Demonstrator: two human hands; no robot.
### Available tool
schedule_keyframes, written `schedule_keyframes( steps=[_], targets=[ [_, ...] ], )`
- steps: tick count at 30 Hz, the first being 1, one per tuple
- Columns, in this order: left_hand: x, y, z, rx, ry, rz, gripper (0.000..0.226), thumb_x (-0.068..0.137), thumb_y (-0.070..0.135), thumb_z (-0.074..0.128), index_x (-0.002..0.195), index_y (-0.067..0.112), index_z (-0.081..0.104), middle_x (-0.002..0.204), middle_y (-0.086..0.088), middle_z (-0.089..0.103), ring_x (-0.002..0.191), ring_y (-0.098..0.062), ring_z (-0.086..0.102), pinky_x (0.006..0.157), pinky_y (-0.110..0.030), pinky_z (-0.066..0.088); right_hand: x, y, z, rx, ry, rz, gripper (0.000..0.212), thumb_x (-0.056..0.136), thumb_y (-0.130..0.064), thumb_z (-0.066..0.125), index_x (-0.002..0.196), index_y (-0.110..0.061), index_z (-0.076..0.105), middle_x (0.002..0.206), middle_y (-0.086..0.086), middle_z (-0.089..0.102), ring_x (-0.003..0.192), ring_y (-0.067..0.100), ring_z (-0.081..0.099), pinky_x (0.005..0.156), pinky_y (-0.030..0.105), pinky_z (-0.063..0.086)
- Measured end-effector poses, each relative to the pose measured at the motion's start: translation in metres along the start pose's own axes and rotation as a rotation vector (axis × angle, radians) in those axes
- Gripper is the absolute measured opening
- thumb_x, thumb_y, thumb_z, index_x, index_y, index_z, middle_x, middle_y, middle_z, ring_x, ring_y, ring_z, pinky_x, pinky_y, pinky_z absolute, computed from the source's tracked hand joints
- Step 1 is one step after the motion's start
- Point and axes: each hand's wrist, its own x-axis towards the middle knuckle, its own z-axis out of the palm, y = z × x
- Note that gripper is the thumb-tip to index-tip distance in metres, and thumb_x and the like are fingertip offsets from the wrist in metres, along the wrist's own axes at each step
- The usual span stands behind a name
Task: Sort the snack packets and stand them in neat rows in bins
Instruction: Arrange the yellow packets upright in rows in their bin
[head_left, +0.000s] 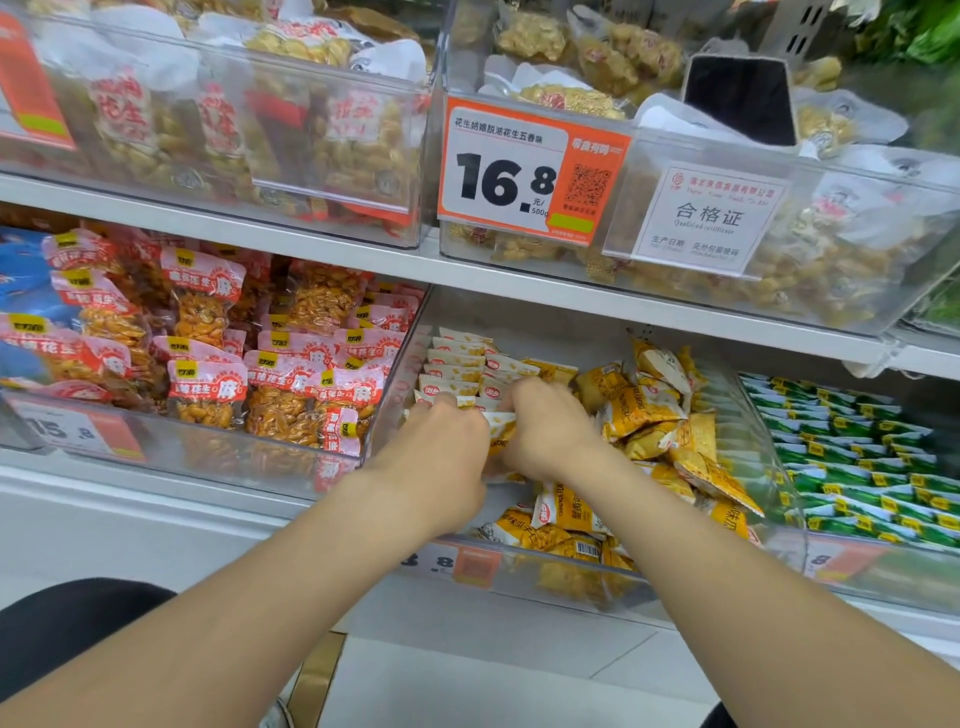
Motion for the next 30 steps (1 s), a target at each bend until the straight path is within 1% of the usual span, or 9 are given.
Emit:
schedule_keyframes(
  steps=[5,8,10,13,18,21,24,27,30],
  targets=[
    [-0.003,0.0,-0.001,0.074,0.059,0.067,0.039,0.098,0.027,0.067,0.13,0.01,0.053,0.132,-0.014,0.045,0.125,-0.033,0.048,0.095,-0.036,0.046,-0.007,0.019,-0.008,-0.139,0.03,-0.011,0.099,0.056,-0.079,0.087,0.122,-0.017,0.047,0.101,-0.001,0.052,0.099,0.027,0.06,0.07,0.037,0.047],
    [-0.001,-0.004,0.002,0.159,0.075,0.196,0.035,0.099,0.024,0.064,0.133,0.019,0.057,0.136,-0.006,0.036,0.125,-0.03,0.036,0.089,-0.037,0.042,-0.013,0.024,-0.017,-0.127,0.016,-0.037,0.113,0.052,-0.082,0.086,0.131,-0.014,0.041,0.113,0.005,0.061,0.105,0.03,0.063,0.073,0.039,0.055],
    [0.001,-0.007,0.005,0.22,0.025,0.216,0.028,0.103,0.027,0.057,0.13,0.023,0.062,0.139,-0.005,0.032,0.124,-0.032,0.031,0.089,-0.04,0.037,-0.02,0.029,-0.03,-0.106,-0.036,-0.074,0.099,0.061,-0.071,0.089,0.132,-0.015,0.048,0.117,0.003,0.061,0.11,0.026,0.059,0.083,0.041,0.057],
    [0.004,-0.006,0.006,0.252,-0.044,0.19,0.027,0.106,0.029,0.05,0.127,0.021,0.064,0.142,-0.006,0.031,0.125,-0.034,0.029,0.097,-0.046,0.037,-0.032,0.039,-0.041,-0.065,-0.056,-0.116,0.058,0.085,-0.041,0.085,0.133,-0.02,0.06,0.114,-0.002,0.056,0.119,0.023,0.053,0.092,0.037,0.052],
    [0.003,-0.003,0.003,0.235,-0.021,0.226,0.032,0.106,0.038,0.049,0.126,0.018,0.064,0.136,-0.007,0.039,0.124,-0.032,0.033,0.1,-0.046,0.039,-0.042,0.05,-0.048,0.059,0.18,-0.079,0.026,0.083,-0.026,0.085,0.108,-0.027,0.078,0.095,-0.004,0.071,0.099,0.019,0.068,0.08,0.038,0.061],
    [0.004,0.002,-0.005,-0.035,0.102,0.198,0.029,0.106,0.041,0.05,0.113,0.022,0.07,0.12,-0.006,0.051,0.118,-0.028,0.04,0.1,-0.042,0.04,-0.053,0.048,-0.057,0.218,0.332,-0.104,0.015,0.086,-0.022,0.083,0.098,-0.028,0.076,0.086,-0.014,0.068,0.088,0.008,0.065,0.075,0.028,0.054],
    [0.0,0.013,-0.023,-0.553,0.178,0.014,0.051,0.11,0.049,0.041,0.078,0.018,0.066,0.082,-0.005,0.066,0.089,-0.028,0.065,0.078,-0.036,0.044,-0.064,0.042,-0.056,0.391,0.391,-0.188,0.02,0.088,-0.02,0.081,0.091,-0.031,0.065,0.084,-0.015,0.067,0.08,0.002,0.064,0.071,0.024,0.05],
    [-0.006,0.018,-0.038,-1.283,-0.089,-0.254,0.063,0.106,0.059,0.047,0.104,0.001,0.07,0.09,-0.018,0.078,0.079,-0.031,0.079,0.071,-0.038,0.064,-0.073,0.036,-0.052,0.466,0.361,-0.362,0.025,0.087,-0.018,0.083,0.09,-0.029,0.061,0.086,-0.011,0.066,0.079,0.008,0.064,0.069,0.026,0.051],
    [-0.01,0.014,-0.042,-1.513,-0.171,-0.217,0.036,0.106,0.028,0.063,0.122,-0.004,0.063,0.107,-0.023,0.076,0.091,-0.031,0.079,0.081,-0.042,0.066,-0.076,0.038,-0.048,0.559,0.241,-0.444,0.022,0.08,-0.018,0.089,0.089,-0.027,0.072,0.096,-0.009,0.069,0.088,0.011,0.071,0.083,0.028,0.059]
  ],
)
